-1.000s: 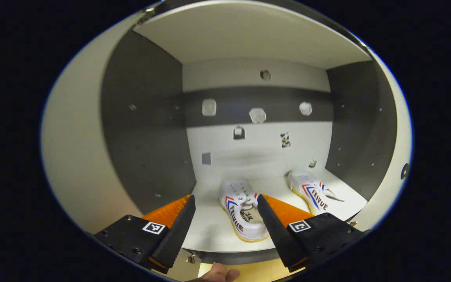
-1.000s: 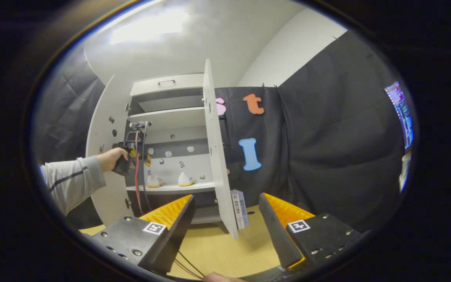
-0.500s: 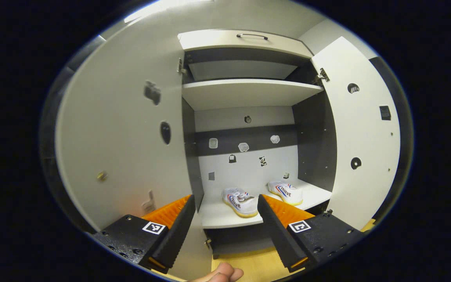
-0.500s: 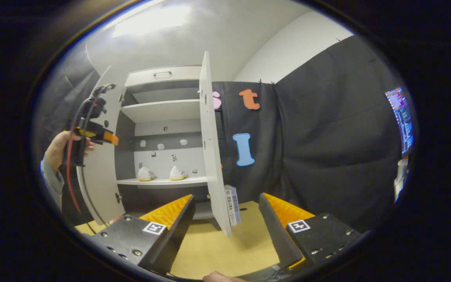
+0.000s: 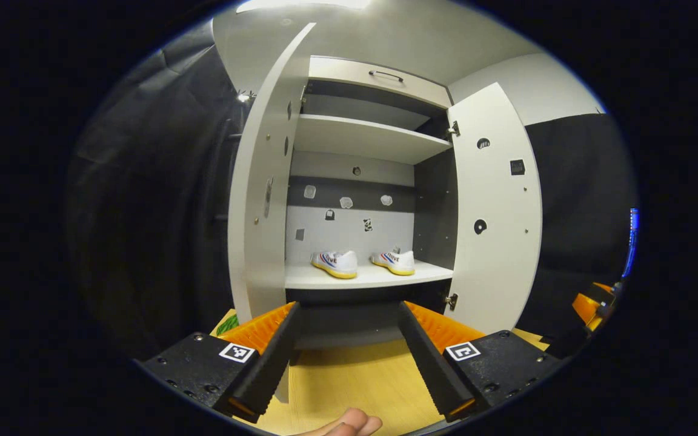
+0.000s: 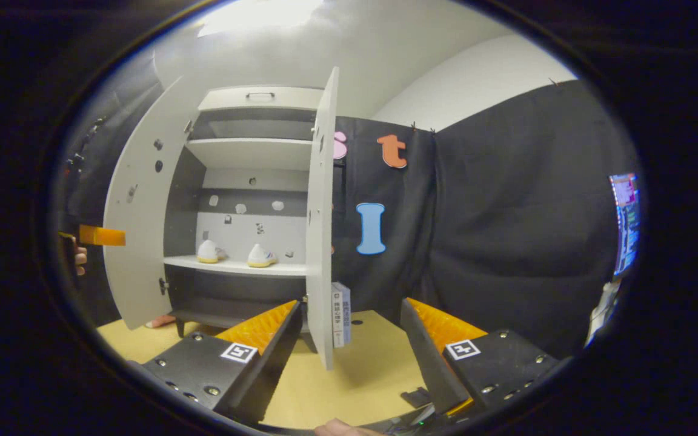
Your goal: Grab one shoe with the right hand and put it into the shoe cabinet, grab the other shoe with the left hand and put it into the shoe cabinet; then close the right door with the right hand and the left door with the left hand.
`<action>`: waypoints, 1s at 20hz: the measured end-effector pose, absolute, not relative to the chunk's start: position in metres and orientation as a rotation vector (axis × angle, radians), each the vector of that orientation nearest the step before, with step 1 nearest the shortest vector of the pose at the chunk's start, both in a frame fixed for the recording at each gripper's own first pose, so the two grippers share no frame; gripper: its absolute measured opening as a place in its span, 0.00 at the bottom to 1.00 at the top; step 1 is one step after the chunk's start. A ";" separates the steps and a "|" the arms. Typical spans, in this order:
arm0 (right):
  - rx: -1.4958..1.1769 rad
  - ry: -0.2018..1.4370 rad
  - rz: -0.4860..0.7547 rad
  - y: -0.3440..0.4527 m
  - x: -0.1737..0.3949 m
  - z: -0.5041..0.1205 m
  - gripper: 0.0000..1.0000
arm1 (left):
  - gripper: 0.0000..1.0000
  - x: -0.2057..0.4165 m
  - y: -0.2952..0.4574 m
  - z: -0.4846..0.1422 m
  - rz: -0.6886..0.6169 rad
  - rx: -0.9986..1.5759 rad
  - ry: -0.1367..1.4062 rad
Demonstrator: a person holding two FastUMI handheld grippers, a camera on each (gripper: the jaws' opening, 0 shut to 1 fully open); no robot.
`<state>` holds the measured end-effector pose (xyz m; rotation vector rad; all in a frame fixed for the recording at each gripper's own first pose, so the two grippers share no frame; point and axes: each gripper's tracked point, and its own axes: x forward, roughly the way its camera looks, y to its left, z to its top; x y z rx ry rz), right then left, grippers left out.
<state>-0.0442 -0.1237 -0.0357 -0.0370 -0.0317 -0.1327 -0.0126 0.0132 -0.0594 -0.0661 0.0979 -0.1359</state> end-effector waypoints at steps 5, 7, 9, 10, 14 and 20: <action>-0.092 0.022 -0.090 -0.143 -0.015 -0.024 0.96 | 0.99 -0.052 0.012 -0.082 -0.167 -0.054 0.085; -0.091 0.038 -0.077 -0.157 0.004 -0.008 0.96 | 0.99 -0.060 0.005 -0.083 -0.200 -0.056 0.079; -0.070 0.019 -0.066 -0.172 0.024 0.017 0.96 | 0.99 -0.064 0.000 -0.085 -0.226 -0.055 0.080; -0.061 0.011 -0.051 -0.177 0.036 0.028 0.96 | 0.99 -0.065 -0.001 -0.084 -0.233 -0.061 0.075; -0.063 0.021 0.028 -0.190 0.075 0.058 0.96 | 0.99 -0.069 -0.004 -0.081 -0.263 -0.062 0.052; -0.009 0.024 0.071 -0.190 0.133 0.091 0.97 | 0.99 -0.068 -0.005 -0.073 -0.304 -0.081 -0.011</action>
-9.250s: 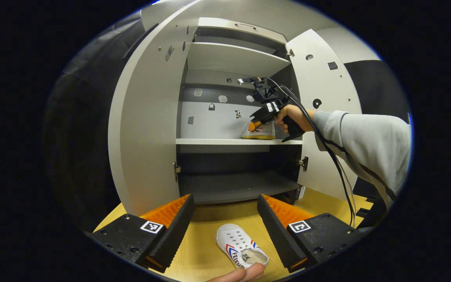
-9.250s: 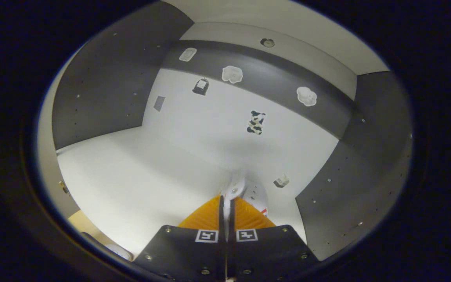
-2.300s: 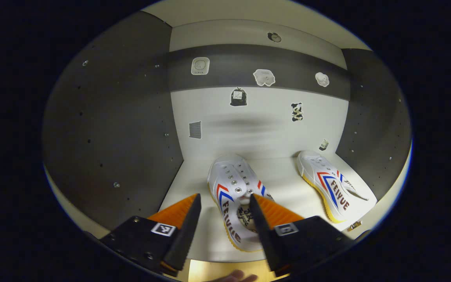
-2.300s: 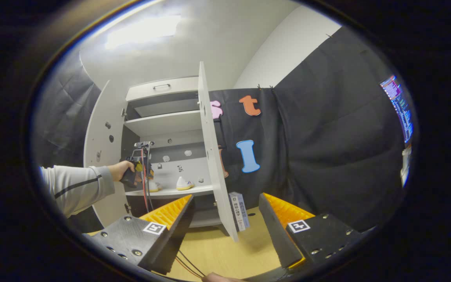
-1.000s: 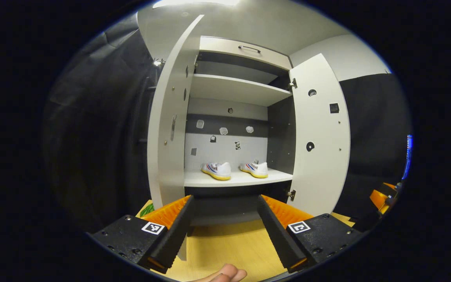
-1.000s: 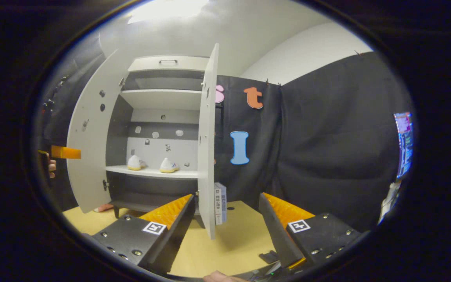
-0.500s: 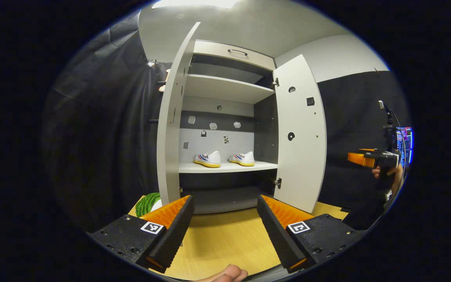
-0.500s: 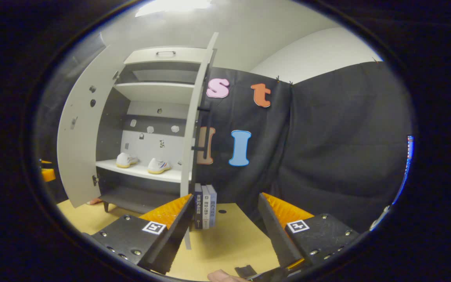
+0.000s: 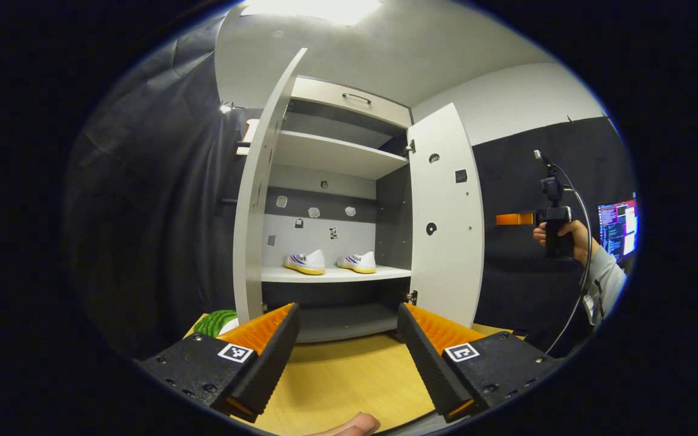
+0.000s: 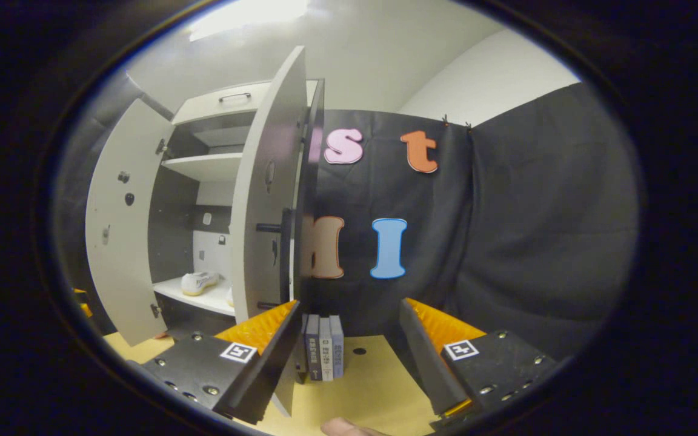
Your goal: Grab one shoe with the right hand and put it into the shoe cabinet, grab the other shoe with the left hand and put it into the shoe cabinet; then close the right door with the right hand and the left door with the left hand.
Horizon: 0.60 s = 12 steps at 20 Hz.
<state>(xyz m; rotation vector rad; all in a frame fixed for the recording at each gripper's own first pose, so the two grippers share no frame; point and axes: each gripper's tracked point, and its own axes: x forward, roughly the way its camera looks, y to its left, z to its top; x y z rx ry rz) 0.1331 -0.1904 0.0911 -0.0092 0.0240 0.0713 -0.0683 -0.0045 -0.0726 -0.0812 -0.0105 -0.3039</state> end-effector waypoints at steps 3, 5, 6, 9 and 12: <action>-0.005 0.050 0.045 -0.193 0.158 0.086 0.97 | 0.99 -0.069 -0.003 -0.076 -0.308 -0.070 -0.003; -0.010 0.060 0.038 -0.193 0.166 0.082 0.96 | 0.99 -0.069 0.000 -0.074 -0.308 -0.071 -0.009; -0.008 0.060 0.036 -0.193 0.169 0.081 0.96 | 0.99 -0.069 0.002 -0.075 -0.305 -0.070 -0.009; 0.002 0.081 0.050 -0.184 0.171 0.074 0.96 | 0.99 -0.068 0.005 -0.080 -0.303 -0.069 0.001; -0.058 0.052 0.013 -0.175 0.169 0.081 0.96 | 0.99 -0.067 0.009 -0.083 -0.302 -0.072 0.011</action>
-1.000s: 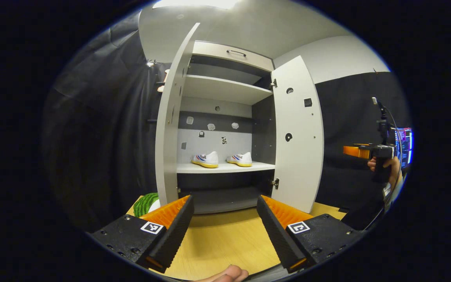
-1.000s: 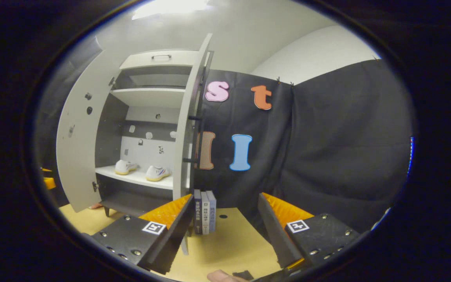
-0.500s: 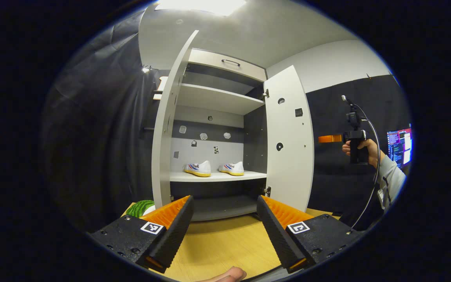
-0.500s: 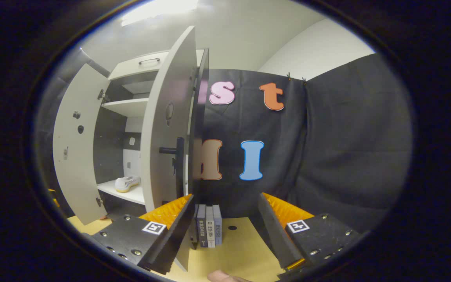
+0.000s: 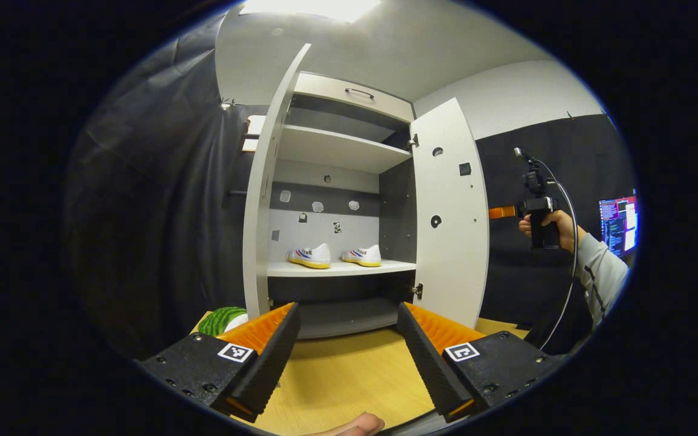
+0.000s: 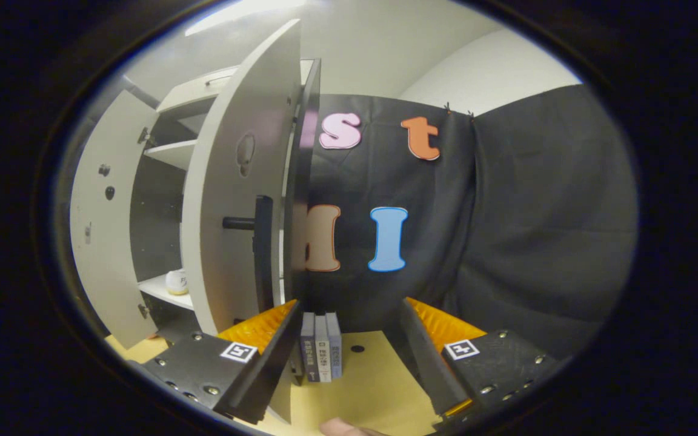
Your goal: Grab one shoe with the right hand and put it into the shoe cabinet, grab the other shoe with the left hand and put it into the shoe cabinet; then close the right door with the right hand and the left door with the left hand.
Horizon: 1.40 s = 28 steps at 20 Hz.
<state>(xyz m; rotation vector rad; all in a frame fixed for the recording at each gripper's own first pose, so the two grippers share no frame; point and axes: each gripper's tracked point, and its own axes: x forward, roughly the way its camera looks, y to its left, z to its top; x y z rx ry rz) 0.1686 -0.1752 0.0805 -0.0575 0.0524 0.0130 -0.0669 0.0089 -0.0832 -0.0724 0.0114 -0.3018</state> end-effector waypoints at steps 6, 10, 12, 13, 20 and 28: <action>0.003 0.107 0.031 -0.153 0.162 0.074 0.92 | 0.98 -0.070 0.026 -0.076 -0.277 -0.072 -0.042; -0.041 0.104 0.039 -0.129 0.156 0.076 0.94 | 0.99 -0.073 0.024 -0.081 -0.314 -0.073 -0.029; -0.054 0.097 0.055 -0.112 0.152 0.078 0.94 | 0.98 -0.068 0.031 -0.084 -0.297 -0.057 -0.008; -0.047 0.101 0.071 -0.101 0.152 0.076 0.94 | 0.99 -0.068 0.035 -0.083 -0.285 -0.052 -0.005; -0.031 0.105 0.083 -0.040 0.158 0.070 0.92 | 0.99 -0.076 0.063 -0.083 -0.213 -0.044 0.032; -0.061 0.112 0.184 0.044 0.168 0.044 0.93 | 0.98 -0.079 0.082 -0.075 -0.167 -0.025 0.018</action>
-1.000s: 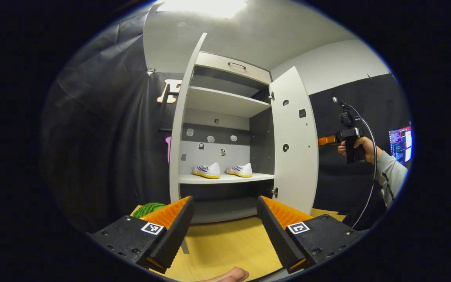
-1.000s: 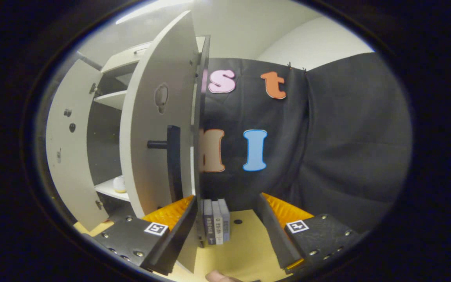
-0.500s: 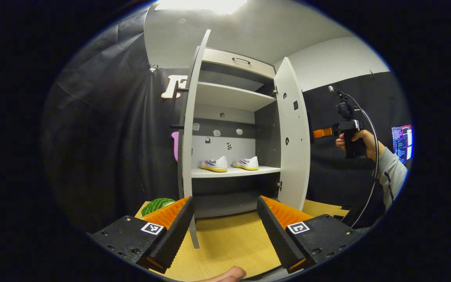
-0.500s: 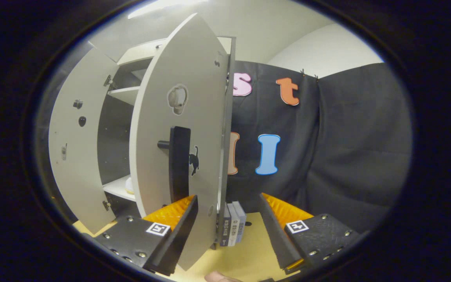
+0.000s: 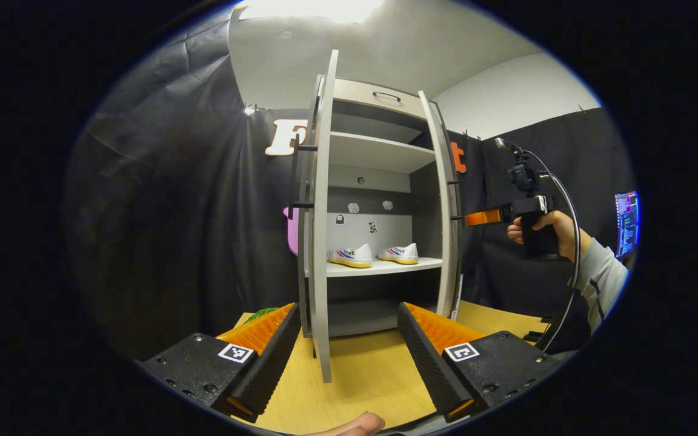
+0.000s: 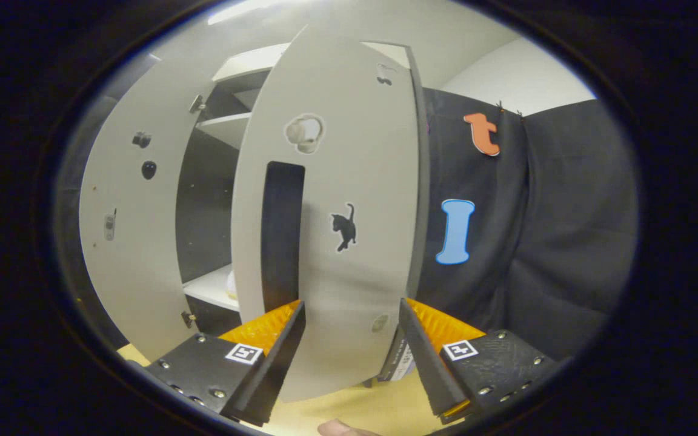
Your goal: Grab one shoe with the right hand and put it into the shoe cabinet, grab the other shoe with the left hand and put it into the shoe cabinet; then close the right door with the right hand and the left door with the left hand.
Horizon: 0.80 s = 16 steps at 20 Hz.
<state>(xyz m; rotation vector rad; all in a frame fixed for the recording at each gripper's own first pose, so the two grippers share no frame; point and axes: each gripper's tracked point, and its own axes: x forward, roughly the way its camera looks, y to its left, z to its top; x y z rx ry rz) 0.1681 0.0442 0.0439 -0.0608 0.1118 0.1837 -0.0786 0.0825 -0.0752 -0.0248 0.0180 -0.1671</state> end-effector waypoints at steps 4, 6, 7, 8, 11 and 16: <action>-0.070 0.069 0.201 0.059 0.154 0.043 0.96 | 0.99 -0.079 0.097 -0.073 -0.139 -0.022 0.015; -0.048 0.053 0.208 0.059 0.141 0.044 0.96 | 0.98 -0.079 0.106 -0.070 -0.122 -0.037 0.011; -0.031 0.048 0.215 0.059 0.132 0.042 0.96 | 0.98 -0.079 0.112 -0.068 -0.110 -0.046 0.012; -0.024 0.047 0.221 0.060 0.122 0.040 0.96 | 0.98 -0.079 0.118 -0.068 -0.101 -0.052 0.012; -0.029 0.036 0.209 0.052 0.095 0.034 0.96 | 0.99 -0.078 0.141 -0.059 -0.063 -0.046 0.016; -0.002 0.038 0.223 0.049 0.039 0.012 0.96 | 0.98 -0.059 0.178 -0.046 -0.001 -0.081 0.021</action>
